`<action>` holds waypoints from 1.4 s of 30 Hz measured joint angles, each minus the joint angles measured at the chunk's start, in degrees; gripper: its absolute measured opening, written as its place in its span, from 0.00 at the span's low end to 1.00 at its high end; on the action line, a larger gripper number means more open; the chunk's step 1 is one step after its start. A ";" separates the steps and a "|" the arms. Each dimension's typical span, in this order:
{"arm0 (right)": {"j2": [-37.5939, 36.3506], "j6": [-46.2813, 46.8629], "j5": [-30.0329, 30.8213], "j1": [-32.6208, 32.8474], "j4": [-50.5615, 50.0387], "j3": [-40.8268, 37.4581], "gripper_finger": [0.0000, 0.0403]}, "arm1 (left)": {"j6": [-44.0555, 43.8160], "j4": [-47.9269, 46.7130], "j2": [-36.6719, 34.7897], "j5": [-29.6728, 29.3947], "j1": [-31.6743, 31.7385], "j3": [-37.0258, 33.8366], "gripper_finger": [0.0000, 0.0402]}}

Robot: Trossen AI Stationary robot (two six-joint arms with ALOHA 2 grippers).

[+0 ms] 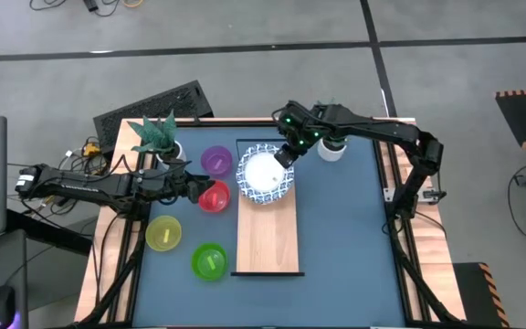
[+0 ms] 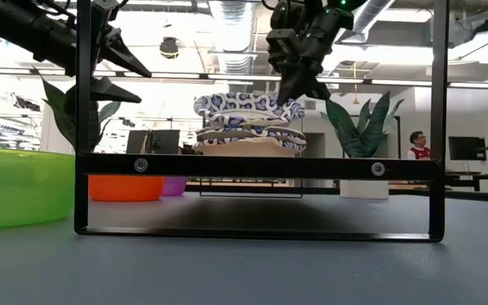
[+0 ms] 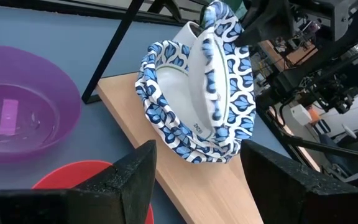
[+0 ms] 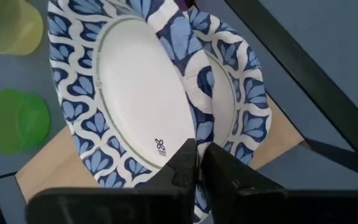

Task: Place and stack bowls onto a shelf
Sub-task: Stack the white patterned bowl on top of the white patterned bowl on the shelf

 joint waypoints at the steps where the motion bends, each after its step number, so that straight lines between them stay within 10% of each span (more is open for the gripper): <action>1: 0.00 -0.17 0.04 -0.12 -0.07 0.00 0.16 | 0.00 0.00 0.00 -0.01 0.00 0.00 0.54; 15: 0.00 -1.56 1.37 -1.51 0.24 0.00 0.45 | 0.00 0.00 -0.02 -0.07 -0.02 0.00 0.54; 23: -6.65 -3.85 3.35 2.97 4.98 -0.87 0.43 | -0.04 0.02 -0.01 -0.07 -0.02 0.00 0.54; 42: -21.59 1.24 16.31 12.53 49.88 -41.18 0.29 | -0.98 0.44 0.00 -4.05 0.00 0.00 0.54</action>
